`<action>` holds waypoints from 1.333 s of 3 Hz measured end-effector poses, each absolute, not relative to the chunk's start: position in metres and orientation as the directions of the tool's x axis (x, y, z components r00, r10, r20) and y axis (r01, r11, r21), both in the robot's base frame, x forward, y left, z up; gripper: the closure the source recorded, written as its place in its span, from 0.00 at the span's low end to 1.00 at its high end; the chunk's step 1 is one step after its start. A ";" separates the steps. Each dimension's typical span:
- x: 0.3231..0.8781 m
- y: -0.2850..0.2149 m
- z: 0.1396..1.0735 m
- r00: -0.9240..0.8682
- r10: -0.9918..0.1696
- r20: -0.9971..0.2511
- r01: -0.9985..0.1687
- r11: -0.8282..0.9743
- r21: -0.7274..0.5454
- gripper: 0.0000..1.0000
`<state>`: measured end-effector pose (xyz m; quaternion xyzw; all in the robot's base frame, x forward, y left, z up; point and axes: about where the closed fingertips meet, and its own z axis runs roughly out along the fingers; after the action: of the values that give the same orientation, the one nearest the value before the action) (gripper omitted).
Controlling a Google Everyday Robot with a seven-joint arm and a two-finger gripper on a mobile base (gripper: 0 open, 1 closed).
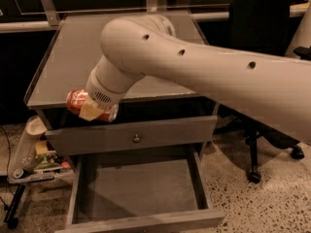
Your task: Pick coke can from middle drawer and place on counter
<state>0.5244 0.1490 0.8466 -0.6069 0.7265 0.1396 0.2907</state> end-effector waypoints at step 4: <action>0.640 0.165 0.904 -0.066 -0.813 -0.579 -0.965 0.200 -0.171 1.00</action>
Offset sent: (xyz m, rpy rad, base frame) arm 0.0996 0.0063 0.0663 0.0023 -0.0281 0.0047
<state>0.6403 0.1651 0.9041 -0.6189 0.7182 0.1310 0.2899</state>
